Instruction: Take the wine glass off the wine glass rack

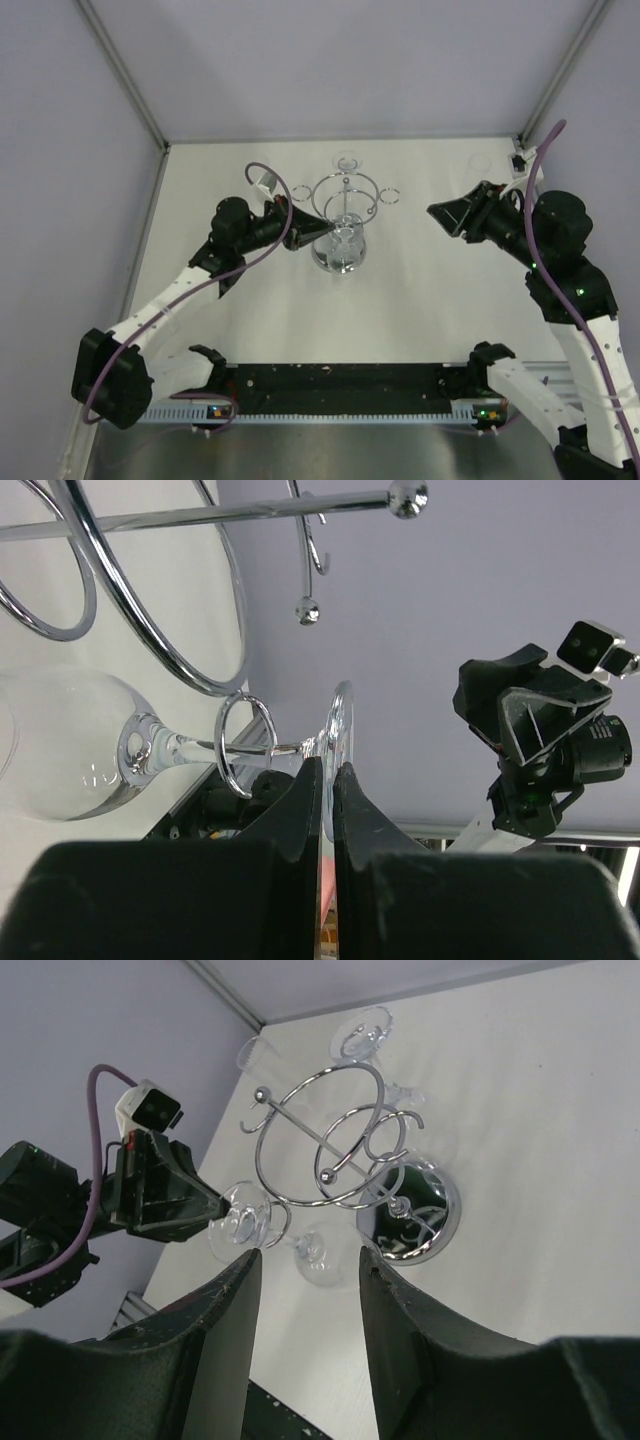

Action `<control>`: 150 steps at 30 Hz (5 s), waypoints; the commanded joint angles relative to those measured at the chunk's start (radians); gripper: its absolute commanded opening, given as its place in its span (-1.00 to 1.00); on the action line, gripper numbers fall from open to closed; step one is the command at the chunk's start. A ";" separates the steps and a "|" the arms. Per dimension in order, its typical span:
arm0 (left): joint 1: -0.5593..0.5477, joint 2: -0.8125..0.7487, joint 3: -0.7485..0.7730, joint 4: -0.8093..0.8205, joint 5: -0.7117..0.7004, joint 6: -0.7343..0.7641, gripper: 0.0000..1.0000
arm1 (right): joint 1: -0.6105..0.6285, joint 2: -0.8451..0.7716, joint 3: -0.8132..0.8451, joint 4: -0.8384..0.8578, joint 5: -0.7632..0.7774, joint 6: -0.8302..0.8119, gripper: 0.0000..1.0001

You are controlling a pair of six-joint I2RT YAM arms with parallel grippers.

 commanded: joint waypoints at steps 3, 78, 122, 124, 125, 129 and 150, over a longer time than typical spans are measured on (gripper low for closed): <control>-0.013 -0.120 0.054 -0.049 -0.013 0.062 -1.00 | 0.013 -0.011 -0.002 0.040 -0.019 0.012 -0.12; -0.059 -0.704 0.084 -0.428 0.160 0.878 -1.00 | 0.774 0.351 -0.304 0.870 0.064 1.027 0.11; -0.058 -0.832 0.026 -0.477 0.166 0.883 0.03 | 0.808 0.358 -0.235 0.904 0.068 0.945 -1.00; -0.059 -0.832 0.031 -0.486 0.155 0.883 0.07 | 0.806 0.349 -0.220 0.870 0.076 0.900 -1.00; -0.058 -0.832 0.031 -0.489 0.149 0.883 0.08 | 0.808 0.340 -0.205 0.841 0.082 0.865 -1.00; -0.059 -0.833 0.043 -0.491 0.123 0.854 0.20 | 0.805 0.308 -0.151 0.729 0.087 0.733 -1.00; -0.059 -0.709 0.101 -0.353 -0.104 0.277 0.47 | 0.799 0.099 -0.071 0.166 0.087 -0.296 -1.00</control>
